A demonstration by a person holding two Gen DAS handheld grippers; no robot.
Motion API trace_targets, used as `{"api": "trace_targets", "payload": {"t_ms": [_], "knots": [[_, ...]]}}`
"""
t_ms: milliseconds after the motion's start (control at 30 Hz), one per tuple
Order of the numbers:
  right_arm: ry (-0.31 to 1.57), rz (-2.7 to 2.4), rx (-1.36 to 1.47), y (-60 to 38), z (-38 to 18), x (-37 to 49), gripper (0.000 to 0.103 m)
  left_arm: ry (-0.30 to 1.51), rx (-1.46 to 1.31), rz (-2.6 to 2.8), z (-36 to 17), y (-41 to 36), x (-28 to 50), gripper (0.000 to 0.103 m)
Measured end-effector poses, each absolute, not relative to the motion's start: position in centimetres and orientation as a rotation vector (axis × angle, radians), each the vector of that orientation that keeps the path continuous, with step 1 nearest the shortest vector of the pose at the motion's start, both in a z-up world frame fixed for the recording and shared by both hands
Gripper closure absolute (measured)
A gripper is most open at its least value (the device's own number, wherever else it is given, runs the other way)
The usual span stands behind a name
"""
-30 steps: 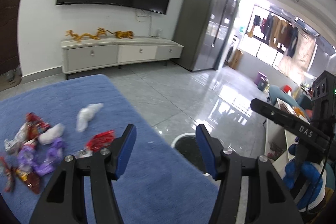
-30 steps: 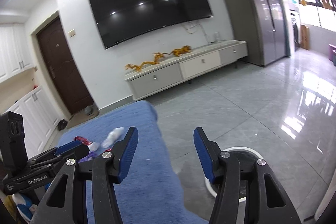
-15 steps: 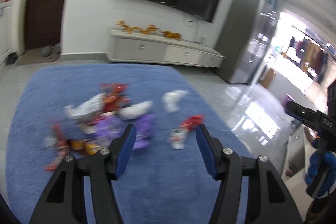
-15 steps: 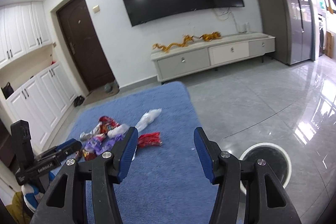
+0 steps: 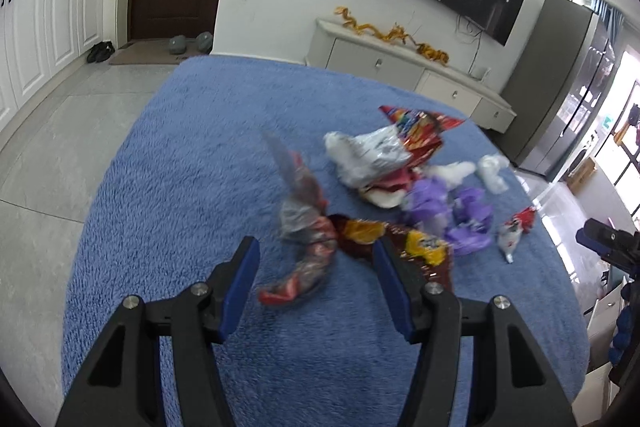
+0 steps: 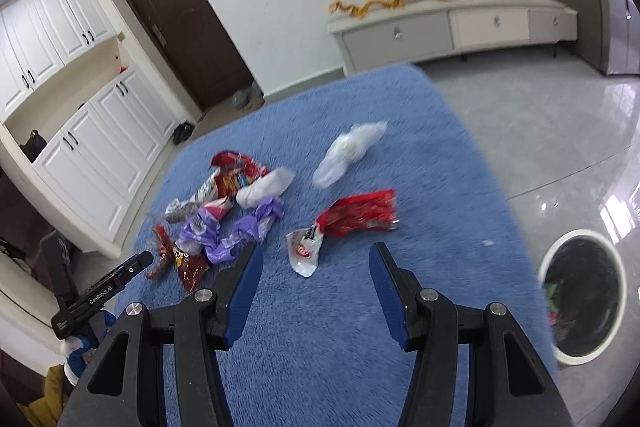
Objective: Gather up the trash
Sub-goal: 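Grasp the clear plastic bag with the left gripper while the right gripper grasps a purple wrapper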
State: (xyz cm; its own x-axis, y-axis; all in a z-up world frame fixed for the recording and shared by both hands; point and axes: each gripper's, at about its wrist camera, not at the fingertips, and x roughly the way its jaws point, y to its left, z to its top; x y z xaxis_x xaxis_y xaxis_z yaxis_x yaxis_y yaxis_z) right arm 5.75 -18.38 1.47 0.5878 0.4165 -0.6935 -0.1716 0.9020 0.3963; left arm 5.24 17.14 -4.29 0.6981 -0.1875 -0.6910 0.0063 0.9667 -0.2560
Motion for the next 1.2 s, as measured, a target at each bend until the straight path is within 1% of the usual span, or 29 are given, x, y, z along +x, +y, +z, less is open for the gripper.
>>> {"api": "trace_targets", "payload": {"t_ms": [167,367,433,500,533,700,767,800,933,967,1200], "knots": [[0.928,0.393,0.301,-16.3,0.4,7.5,0.050,0.815,-0.247,-0.122,-5.1,17.1,5.6,0.046],[0.936,0.500,0.264,-12.3,0.4,8.9,0.050,0.841,-0.267,-0.147,-5.5,16.9,6.3,0.047],[0.946,0.529,0.247,-10.9,0.1,9.7,0.050,0.843,-0.267,-0.158,-5.7,17.1,6.2,0.058],[0.960,0.537,0.231,-9.9,-0.4,10.4,0.050,0.846,-0.268,-0.163,-5.8,17.1,6.2,0.061],[0.969,0.541,0.228,-9.5,-0.9,10.9,0.050,0.846,-0.269,-0.167,-5.8,17.1,6.2,0.066],[1.013,0.519,0.222,-8.6,-2.8,12.5,0.050,0.855,-0.275,-0.190,-5.9,17.0,6.3,0.080],[1.025,0.510,0.232,-8.7,-3.3,13.0,0.056,0.856,-0.277,-0.196,-5.9,17.0,6.4,0.084],[1.031,0.515,0.248,-8.9,-3.7,13.2,0.062,0.857,-0.280,-0.199,-5.9,16.9,6.4,0.086],[1.028,0.535,0.284,-9.6,-3.9,13.1,0.067,0.844,-0.273,-0.205,-5.8,16.7,6.2,0.088],[1.023,0.534,0.284,-9.8,-3.8,12.9,0.073,0.837,-0.268,-0.202,-5.7,16.7,6.0,0.088],[0.945,0.566,0.314,-12.0,-1.7,10.3,0.074,0.801,-0.290,-0.176,-4.7,17.0,4.7,0.089]]}}
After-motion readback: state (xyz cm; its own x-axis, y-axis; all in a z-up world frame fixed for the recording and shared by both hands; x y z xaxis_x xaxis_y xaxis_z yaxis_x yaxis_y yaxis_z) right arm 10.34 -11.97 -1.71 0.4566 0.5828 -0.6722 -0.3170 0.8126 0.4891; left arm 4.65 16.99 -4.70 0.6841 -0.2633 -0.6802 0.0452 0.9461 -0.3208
